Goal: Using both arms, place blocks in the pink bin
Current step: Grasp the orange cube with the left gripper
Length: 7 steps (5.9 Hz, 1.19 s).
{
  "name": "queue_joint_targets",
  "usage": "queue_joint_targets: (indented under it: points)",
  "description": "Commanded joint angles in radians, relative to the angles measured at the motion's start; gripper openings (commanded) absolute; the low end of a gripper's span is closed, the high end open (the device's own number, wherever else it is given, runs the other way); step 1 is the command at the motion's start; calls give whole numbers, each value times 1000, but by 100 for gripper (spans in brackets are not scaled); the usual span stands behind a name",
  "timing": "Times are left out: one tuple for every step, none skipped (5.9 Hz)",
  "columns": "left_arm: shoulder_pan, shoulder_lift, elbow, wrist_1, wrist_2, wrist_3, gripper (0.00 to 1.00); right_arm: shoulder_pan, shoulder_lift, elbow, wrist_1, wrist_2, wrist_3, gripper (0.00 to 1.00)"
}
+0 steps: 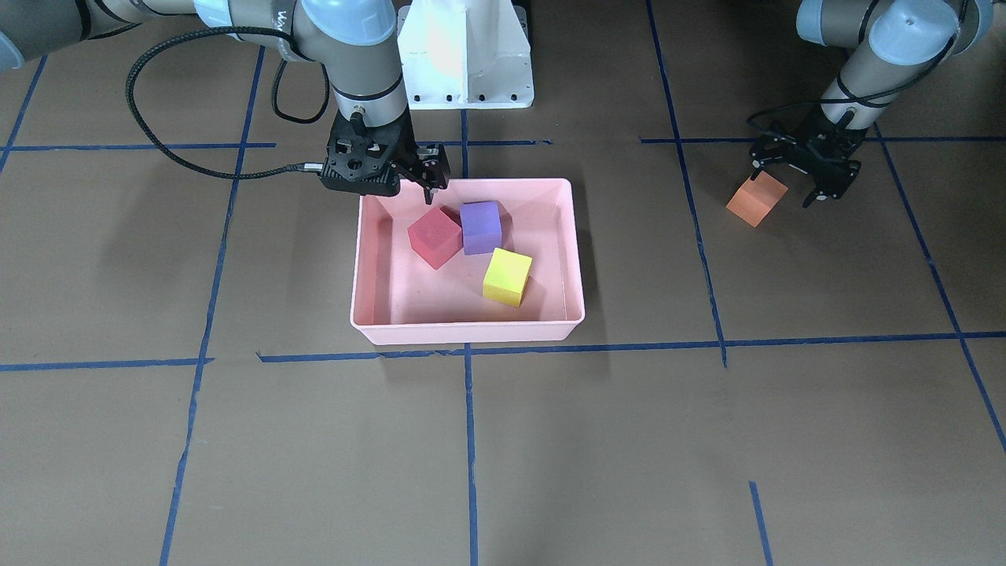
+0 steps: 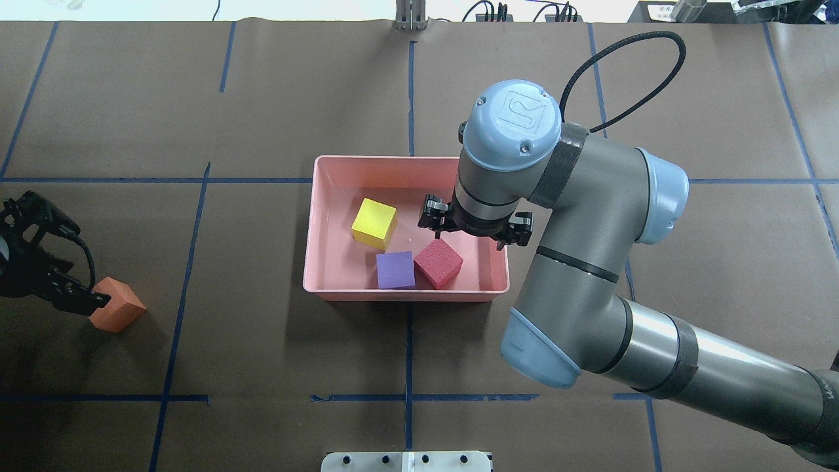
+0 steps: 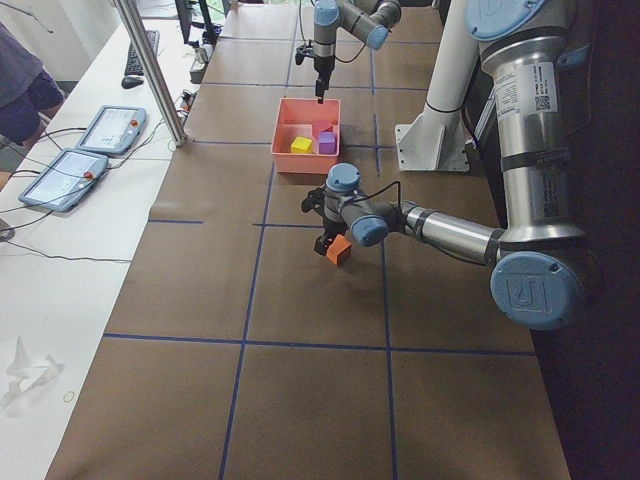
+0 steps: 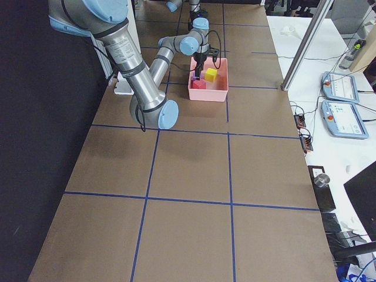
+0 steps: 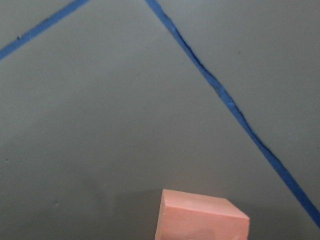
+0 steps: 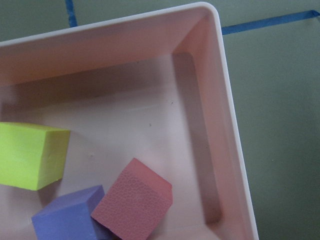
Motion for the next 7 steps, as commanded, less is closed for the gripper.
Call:
queue_joint_targets:
  points:
    - [16,-12,14,4,-9,-9,100,1,-9,1,1,0,0,100]
    - [29,-40,55,4,-9,-11,100,-1,-9,1,1,-1,2,100]
    - [37,-64,95,2,-9,-11,100,-1,-14,1,1,-1,2,100]
    - [39,-66,101,2,-16,-11,100,-1,-15,1,1,-1,2,100]
    - [39,-68,104,1,-70,-11,100,-1,-17,5,1,-1,2,100]
    - [39,-68,109,2,-85,-12,100,-1,-17,7,1,-1,0,100]
    - [39,-66,110,2,-88,-14,63,-1,-17,7,1,-1,-2,100]
